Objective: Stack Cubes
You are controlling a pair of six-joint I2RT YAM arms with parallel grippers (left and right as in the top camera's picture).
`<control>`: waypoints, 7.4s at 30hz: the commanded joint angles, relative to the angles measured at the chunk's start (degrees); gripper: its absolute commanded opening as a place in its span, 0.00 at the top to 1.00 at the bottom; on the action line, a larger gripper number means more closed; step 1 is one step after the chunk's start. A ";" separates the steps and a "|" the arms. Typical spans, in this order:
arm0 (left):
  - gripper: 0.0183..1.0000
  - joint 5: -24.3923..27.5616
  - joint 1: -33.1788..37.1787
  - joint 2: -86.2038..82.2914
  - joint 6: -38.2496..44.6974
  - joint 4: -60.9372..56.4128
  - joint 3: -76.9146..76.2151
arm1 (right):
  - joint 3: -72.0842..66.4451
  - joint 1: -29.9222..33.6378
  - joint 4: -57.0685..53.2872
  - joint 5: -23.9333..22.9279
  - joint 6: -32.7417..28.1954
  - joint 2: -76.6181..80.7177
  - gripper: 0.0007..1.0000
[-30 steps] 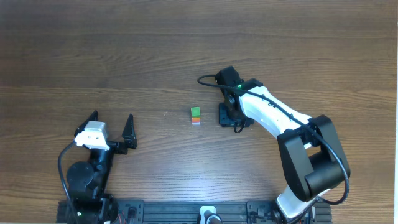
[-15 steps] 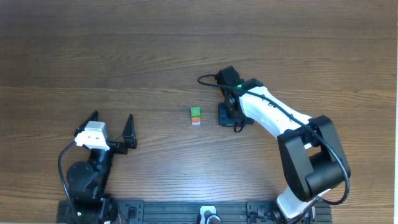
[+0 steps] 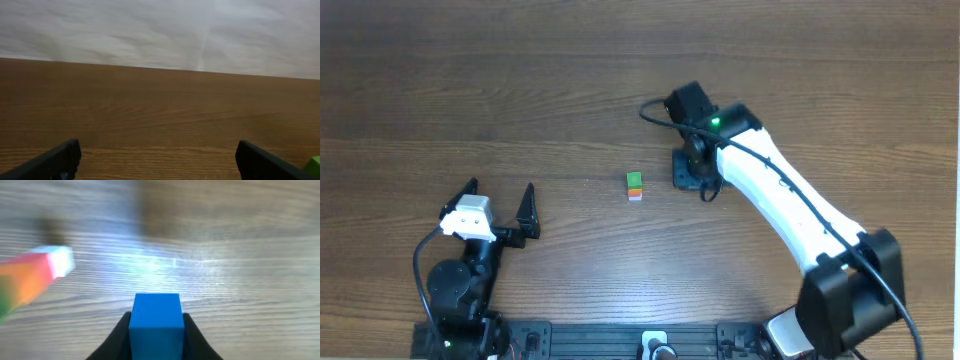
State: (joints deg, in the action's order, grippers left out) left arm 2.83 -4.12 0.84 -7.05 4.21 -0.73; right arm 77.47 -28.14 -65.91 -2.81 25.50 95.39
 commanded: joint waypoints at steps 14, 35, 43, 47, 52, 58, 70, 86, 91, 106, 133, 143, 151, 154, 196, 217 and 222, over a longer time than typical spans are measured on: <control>0.00 0.59 -0.26 -0.46 0.83 -0.09 0.39 | 17.07 -12.92 -7.54 -2.60 5.79 5.75 0.99; 0.00 0.59 -0.26 -0.46 0.83 -0.09 0.39 | 22.25 -14.86 -9.05 -1.09 7.54 14.62 0.99; 0.00 0.59 -0.26 -0.46 0.83 -0.09 0.39 | 22.12 -13.35 -8.90 0.92 7.69 16.61 0.99; 0.00 0.59 -0.26 -0.46 0.83 -0.09 0.39 | 22.12 -12.76 -8.61 1.51 7.69 17.27 0.99; 0.00 0.59 -0.26 -0.46 0.83 -0.09 0.39 | 22.12 -12.57 -8.02 1.51 7.67 17.35 0.99; 0.00 0.59 -0.26 -0.46 0.83 -0.09 0.39 | 22.12 -12.55 -7.82 1.53 7.67 17.38 0.99; 0.00 0.59 -0.26 -0.46 0.83 -0.09 0.39 | 21.97 -12.79 -8.20 1.95 7.69 17.40 0.99; 0.00 0.59 -0.26 -0.46 0.83 -0.09 0.39 | 21.29 -12.96 -8.00 2.38 8.15 17.40 0.99; 0.00 0.59 -0.26 -0.46 0.83 -0.09 0.39 | 21.29 -13.22 -8.04 2.40 8.35 17.40 0.99; 0.00 0.59 -0.26 -0.46 0.83 -0.09 0.39 | 20.96 -13.57 -7.98 2.40 8.35 17.42 0.99; 0.00 0.59 -0.26 -0.46 0.83 -0.09 0.39 | 20.24 -13.57 -6.95 2.99 8.33 17.46 0.99; 0.00 0.59 -0.26 -0.46 0.83 -0.09 0.39 | 20.24 -13.57 -6.97 2.99 8.33 17.46 0.97; 0.00 0.59 -0.26 -0.46 0.83 -0.09 0.39 | 20.24 -13.53 -6.99 2.99 8.33 17.46 0.95; 0.00 0.59 -0.26 -0.46 0.83 -0.09 0.39 | 20.22 -13.53 -7.02 2.99 8.33 17.46 0.95; 0.00 0.59 -0.26 -0.46 0.83 -0.09 0.39 | 20.22 -13.53 -7.32 2.34 8.13 17.46 0.69; 0.00 0.59 -0.26 -0.46 0.83 -0.09 0.39 | 20.31 -10.27 -1.22 -0.76 3.08 17.11 0.01; 0.00 0.59 -0.26 -0.46 0.83 -0.09 0.39 | 20.48 -3.21 2.58 -3.72 -1.88 15.58 0.01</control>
State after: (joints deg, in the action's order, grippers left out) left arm 2.85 -4.12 0.84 -7.05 4.21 -0.73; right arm 98.08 -36.03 -64.31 -3.16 27.66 112.25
